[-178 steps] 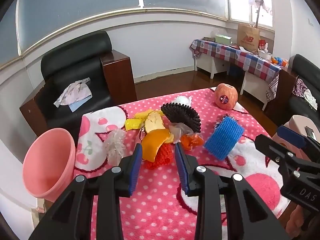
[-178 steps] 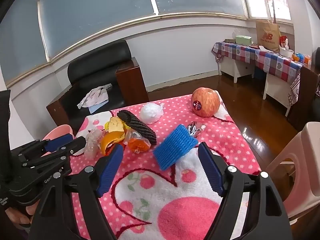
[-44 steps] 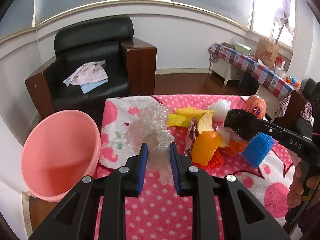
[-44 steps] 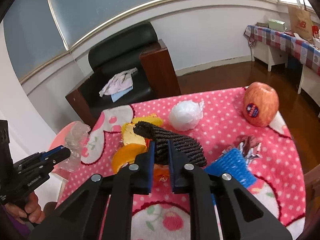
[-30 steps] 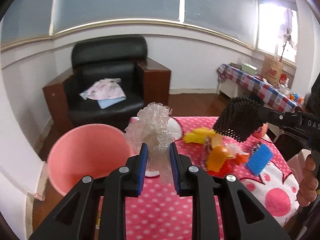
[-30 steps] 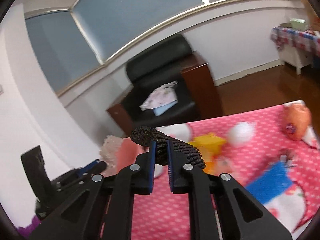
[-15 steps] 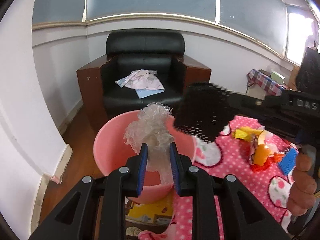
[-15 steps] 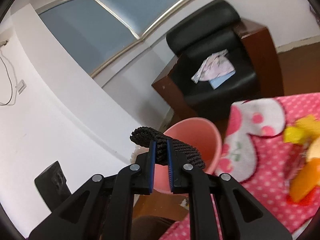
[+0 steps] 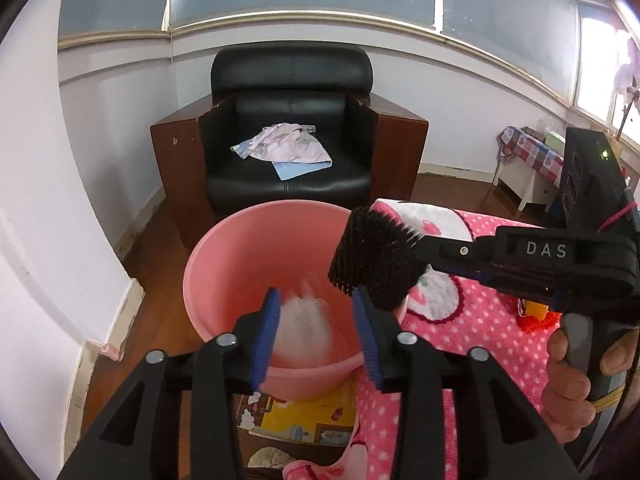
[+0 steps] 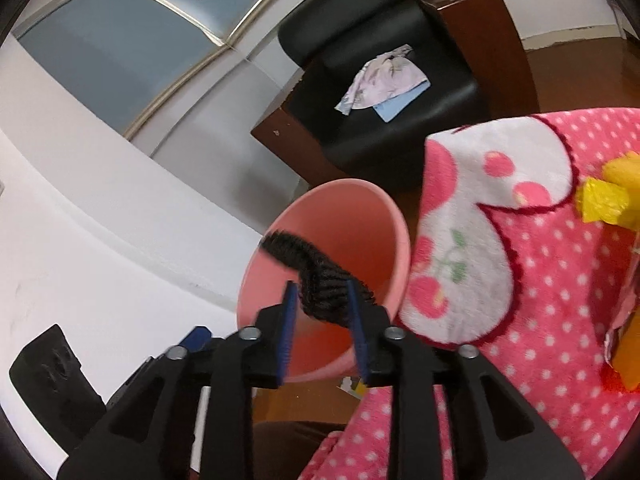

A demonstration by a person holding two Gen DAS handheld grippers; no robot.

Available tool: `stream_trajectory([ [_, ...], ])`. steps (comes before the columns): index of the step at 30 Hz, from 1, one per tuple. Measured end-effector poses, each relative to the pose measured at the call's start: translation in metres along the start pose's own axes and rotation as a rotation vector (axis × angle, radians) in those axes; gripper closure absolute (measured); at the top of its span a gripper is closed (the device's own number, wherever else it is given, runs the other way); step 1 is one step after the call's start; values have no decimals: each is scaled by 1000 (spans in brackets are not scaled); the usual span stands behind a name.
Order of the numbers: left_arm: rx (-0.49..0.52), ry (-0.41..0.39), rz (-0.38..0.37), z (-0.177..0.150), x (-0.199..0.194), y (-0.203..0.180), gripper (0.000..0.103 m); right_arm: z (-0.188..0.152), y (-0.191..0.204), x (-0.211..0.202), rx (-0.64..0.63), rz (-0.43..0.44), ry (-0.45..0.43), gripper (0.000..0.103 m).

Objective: Collect trash
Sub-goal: 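Carry both items to the pink bucket and open both tools to drop them, then return both tools to the table and grasp the blue mesh sleeve with right tool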

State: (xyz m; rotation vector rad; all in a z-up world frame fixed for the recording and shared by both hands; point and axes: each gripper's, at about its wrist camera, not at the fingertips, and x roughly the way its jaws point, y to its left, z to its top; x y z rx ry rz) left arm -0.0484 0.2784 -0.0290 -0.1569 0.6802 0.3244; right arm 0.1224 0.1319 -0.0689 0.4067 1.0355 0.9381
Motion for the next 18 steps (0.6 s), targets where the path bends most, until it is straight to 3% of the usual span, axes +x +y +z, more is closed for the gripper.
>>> stream_trajectory([
  [10, 12, -31, -17, 5, -18, -19, 53, -8, 7, -34, -76, -29, -37, 68],
  [18, 60, -45, -75, 5, -31, -58, 49, -37, 0, -81, -134, -130, -78, 68],
])
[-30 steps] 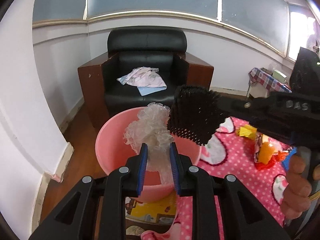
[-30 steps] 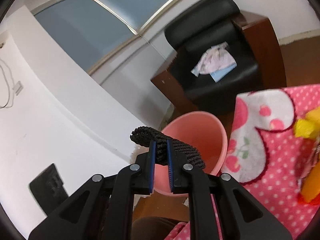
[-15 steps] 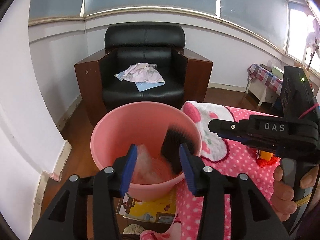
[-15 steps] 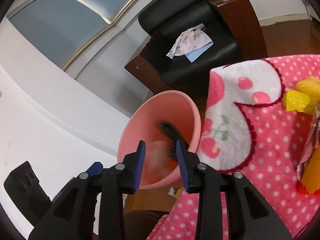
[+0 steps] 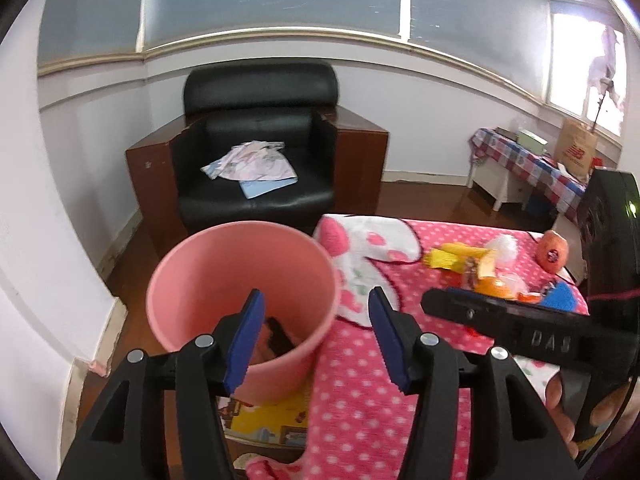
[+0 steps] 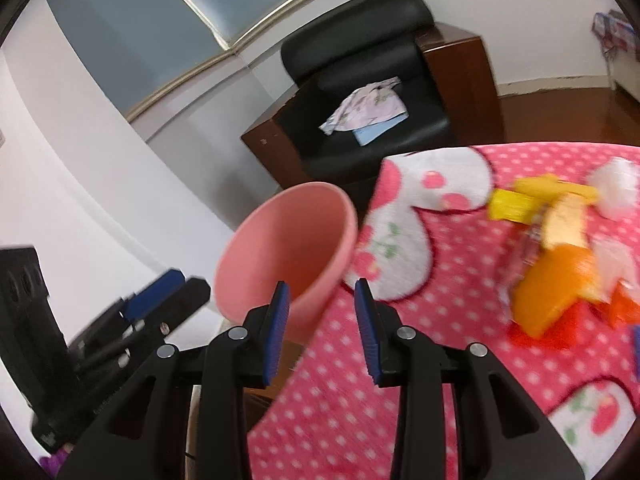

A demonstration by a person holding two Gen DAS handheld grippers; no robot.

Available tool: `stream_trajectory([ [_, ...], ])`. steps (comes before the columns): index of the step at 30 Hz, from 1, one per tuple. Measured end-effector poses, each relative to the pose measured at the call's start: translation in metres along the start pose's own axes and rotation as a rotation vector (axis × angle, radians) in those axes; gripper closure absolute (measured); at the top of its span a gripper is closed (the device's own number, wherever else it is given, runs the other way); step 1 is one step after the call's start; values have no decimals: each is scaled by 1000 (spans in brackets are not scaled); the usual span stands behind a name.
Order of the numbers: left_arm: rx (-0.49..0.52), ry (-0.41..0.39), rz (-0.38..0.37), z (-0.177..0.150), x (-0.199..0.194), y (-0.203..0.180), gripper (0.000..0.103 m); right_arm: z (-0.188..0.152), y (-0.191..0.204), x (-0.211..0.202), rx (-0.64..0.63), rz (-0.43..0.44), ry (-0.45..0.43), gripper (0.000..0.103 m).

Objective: Collect trash
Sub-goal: 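Return both tools to the table and grasp the blue mesh sleeve with right tool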

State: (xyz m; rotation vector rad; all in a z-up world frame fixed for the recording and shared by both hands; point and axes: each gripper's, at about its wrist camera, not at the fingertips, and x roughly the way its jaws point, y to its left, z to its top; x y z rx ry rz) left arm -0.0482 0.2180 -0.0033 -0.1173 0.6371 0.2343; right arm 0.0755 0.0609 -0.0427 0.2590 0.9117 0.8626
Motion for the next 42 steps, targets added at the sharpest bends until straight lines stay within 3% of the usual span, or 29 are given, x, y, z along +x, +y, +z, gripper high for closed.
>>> stream_trajectory([
  [13, 117, 48, -129, -9, 15, -86, 47, -49, -78, -88, 109, -216, -76, 68],
  [16, 137, 69, -155, -11, 24, -102, 47, -57, -100, -101, 156, -247, -89, 60],
  [26, 196, 111, -242, -13, 54, -148, 47, -73, -158, -146, 279, -358, -161, 59],
  [30, 247, 122, -276, -15, 68, -170, 58, -75, -174, -154, 318, -368, -171, 59],
  [42, 305, 194, -225, -18, 123, -205, 58, -76, -200, -155, 371, -373, -172, 59],
])
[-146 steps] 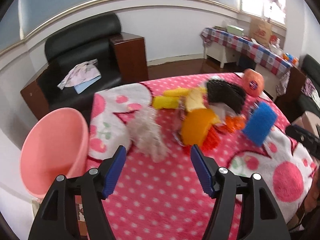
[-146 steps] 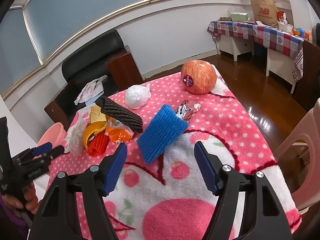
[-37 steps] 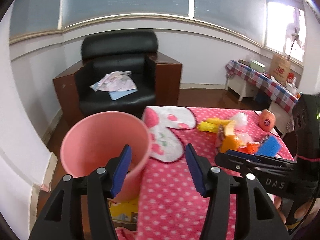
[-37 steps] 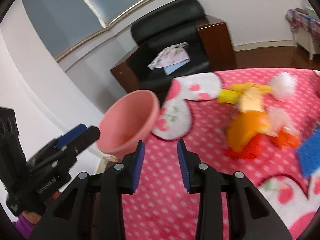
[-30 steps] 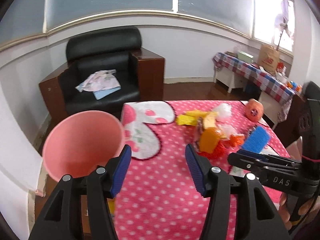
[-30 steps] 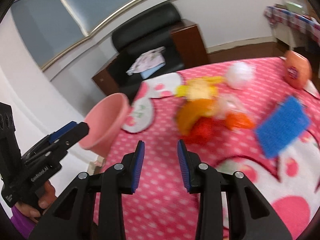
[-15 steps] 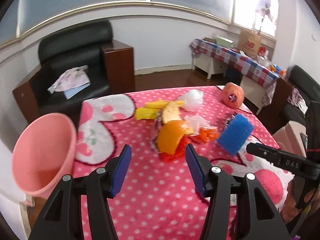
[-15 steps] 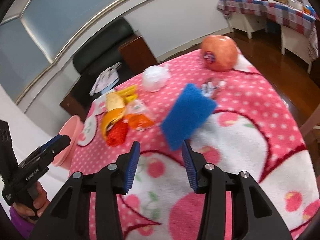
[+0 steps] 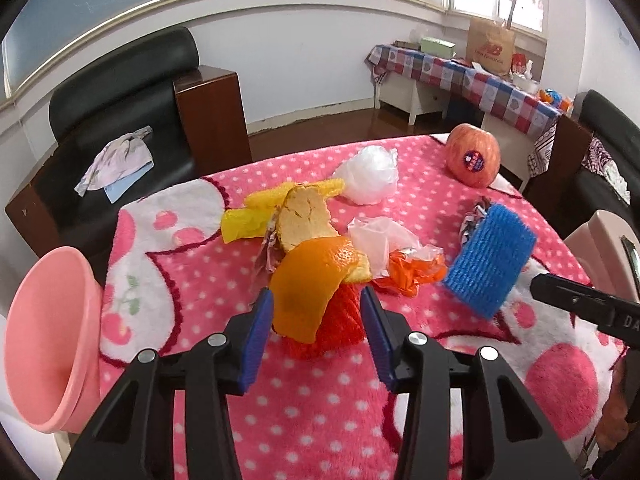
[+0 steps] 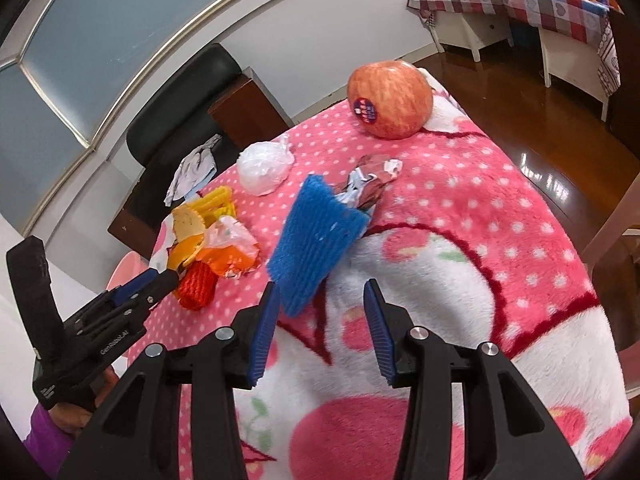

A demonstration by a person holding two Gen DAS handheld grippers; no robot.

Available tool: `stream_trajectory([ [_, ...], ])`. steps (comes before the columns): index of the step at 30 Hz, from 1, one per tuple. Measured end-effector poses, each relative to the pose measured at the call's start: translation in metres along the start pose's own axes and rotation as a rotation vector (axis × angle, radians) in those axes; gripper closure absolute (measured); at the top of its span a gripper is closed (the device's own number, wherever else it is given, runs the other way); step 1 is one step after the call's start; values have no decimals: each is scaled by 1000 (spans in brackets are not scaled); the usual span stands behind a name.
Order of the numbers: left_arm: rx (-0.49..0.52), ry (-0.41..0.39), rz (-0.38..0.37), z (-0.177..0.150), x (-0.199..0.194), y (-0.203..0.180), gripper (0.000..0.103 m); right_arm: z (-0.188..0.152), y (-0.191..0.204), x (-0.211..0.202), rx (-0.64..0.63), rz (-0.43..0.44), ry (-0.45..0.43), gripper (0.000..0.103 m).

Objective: Collect trash
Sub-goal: 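Return both tools to the table and grasp the blue mesh sleeve with right tool, then grasp the orange peel with left tool while right tool holds blue mesh sleeve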

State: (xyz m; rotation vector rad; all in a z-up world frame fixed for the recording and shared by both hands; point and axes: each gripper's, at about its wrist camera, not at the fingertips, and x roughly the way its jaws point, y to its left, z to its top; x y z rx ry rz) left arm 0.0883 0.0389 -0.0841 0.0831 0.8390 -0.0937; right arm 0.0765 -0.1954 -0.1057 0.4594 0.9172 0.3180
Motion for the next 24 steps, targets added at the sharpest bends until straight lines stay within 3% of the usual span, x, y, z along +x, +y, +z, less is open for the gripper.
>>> stream_trajectory([
  [8, 15, 11, 28, 1, 10, -6, 59, 4, -2, 9, 11, 9, 7, 59],
  [13, -1, 14, 41, 3, 12, -5, 67, 6, 1, 15, 7, 9, 7, 59],
  [20, -16, -12, 40, 4, 5, -3, 87, 12, 6, 27, 13, 1, 12, 59],
  [23, -11, -39, 25, 3, -6, -2, 103, 12, 8, 30, 16, 3, 11, 59],
  [24, -14, -41, 19, 2, -7, -1, 103, 13, 8, 32, 16, 0, 10, 59],
])
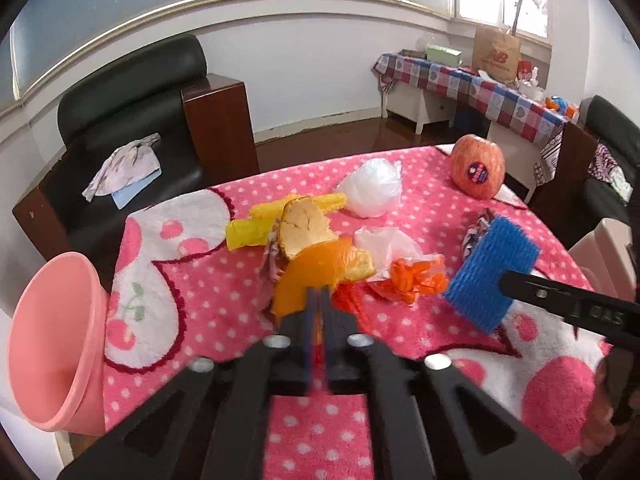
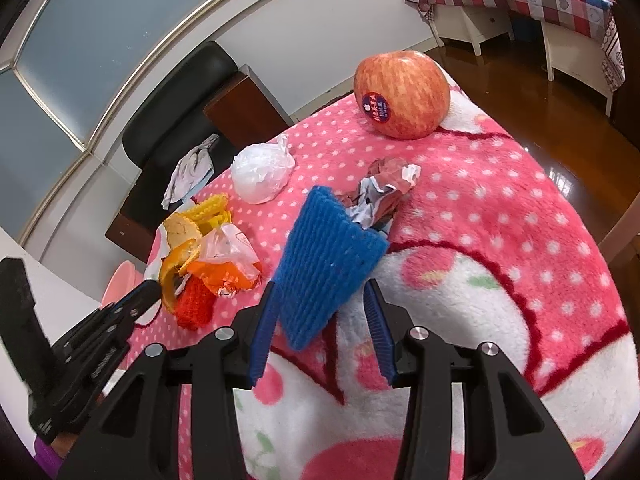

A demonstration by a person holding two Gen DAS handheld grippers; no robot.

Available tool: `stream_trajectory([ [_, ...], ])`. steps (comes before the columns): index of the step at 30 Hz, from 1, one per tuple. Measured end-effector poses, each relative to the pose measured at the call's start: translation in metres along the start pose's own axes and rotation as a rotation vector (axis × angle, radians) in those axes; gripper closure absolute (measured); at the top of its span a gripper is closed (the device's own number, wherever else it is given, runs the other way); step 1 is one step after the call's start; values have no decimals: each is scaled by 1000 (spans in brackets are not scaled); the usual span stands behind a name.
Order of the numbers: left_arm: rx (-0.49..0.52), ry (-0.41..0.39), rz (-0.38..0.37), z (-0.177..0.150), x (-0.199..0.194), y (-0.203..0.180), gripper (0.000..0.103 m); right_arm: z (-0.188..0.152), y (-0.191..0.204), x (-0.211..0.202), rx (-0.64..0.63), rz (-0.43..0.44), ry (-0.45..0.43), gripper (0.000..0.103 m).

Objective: Collect trash
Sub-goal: 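Grasp the orange peel with left tool while right tool holds blue mesh sleeve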

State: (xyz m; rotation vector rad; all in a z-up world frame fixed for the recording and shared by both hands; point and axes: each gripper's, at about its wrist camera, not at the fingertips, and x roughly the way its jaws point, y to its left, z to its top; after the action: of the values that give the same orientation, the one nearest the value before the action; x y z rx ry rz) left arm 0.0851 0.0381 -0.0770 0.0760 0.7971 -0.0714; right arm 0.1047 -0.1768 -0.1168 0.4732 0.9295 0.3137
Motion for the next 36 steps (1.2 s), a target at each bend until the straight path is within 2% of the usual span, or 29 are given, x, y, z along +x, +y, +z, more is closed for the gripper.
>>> stream_trajectory([
  [6, -23, -10, -11, -2, -11, 7, 103, 2, -1, 9, 17, -2, -9, 59],
  [8, -37, -10, -39, -3, -16, 11, 103, 1, -4, 11, 31, 3, -4, 61],
  [9, -39, -10, -45, -4, -17, 12, 102, 1, -5, 11, 37, 7, -4, 76],
  [11, -30, -11, -49, -5, -19, 11, 90, 0, -6, 12, 34, 22, 8, 88],
  [12, -20, -8, -45, -5, -18, 10, 75, 0, -5, 11, 31, 28, 9, 92],
  [13, -11, -8, -31, -5, -16, 8, 64, -1, -4, 9, 27, 34, 7, 93],
  [14, -5, -11, -22, -5, -14, 7, 63, -2, -2, 5, 14, 44, 2, 94],
  [17, 21, 1, -23, -3, -3, -1, 63, -3, 6, -6, -25, 55, -14, 94],
  [19, 33, 10, 10, -2, 6, -5, 65, -3, 10, -13, -46, 58, -27, 94],
  [20, 31, 22, 28, -2, 12, -4, 70, -2, 13, -18, -62, 54, -39, 94],
  [21, 21, 34, 33, -2, 15, -2, 80, -2, 14, -22, -72, 52, -46, 95],
  [23, -11, 35, 18, -3, 15, 3, 85, 0, 16, -29, -80, 61, -53, 95],
  [26, -46, 6, -14, -1, 2, 11, 102, -1, 18, -37, -87, 65, -67, 95],
  [31, -70, -46, -38, 0, -24, 21, 103, -2, 25, -44, -99, 79, -79, 95],
  [34, -68, -46, -61, -3, -30, 23, 103, -5, 29, -46, -99, 88, -76, 95],
  [35, -65, -47, -71, -4, -30, 22, 100, -6, 30, -47, -100, 90, -74, 95],
  [36, -57, -46, -75, -6, -30, 20, 90, -7, 32, -47, -102, 88, -73, 95],
])
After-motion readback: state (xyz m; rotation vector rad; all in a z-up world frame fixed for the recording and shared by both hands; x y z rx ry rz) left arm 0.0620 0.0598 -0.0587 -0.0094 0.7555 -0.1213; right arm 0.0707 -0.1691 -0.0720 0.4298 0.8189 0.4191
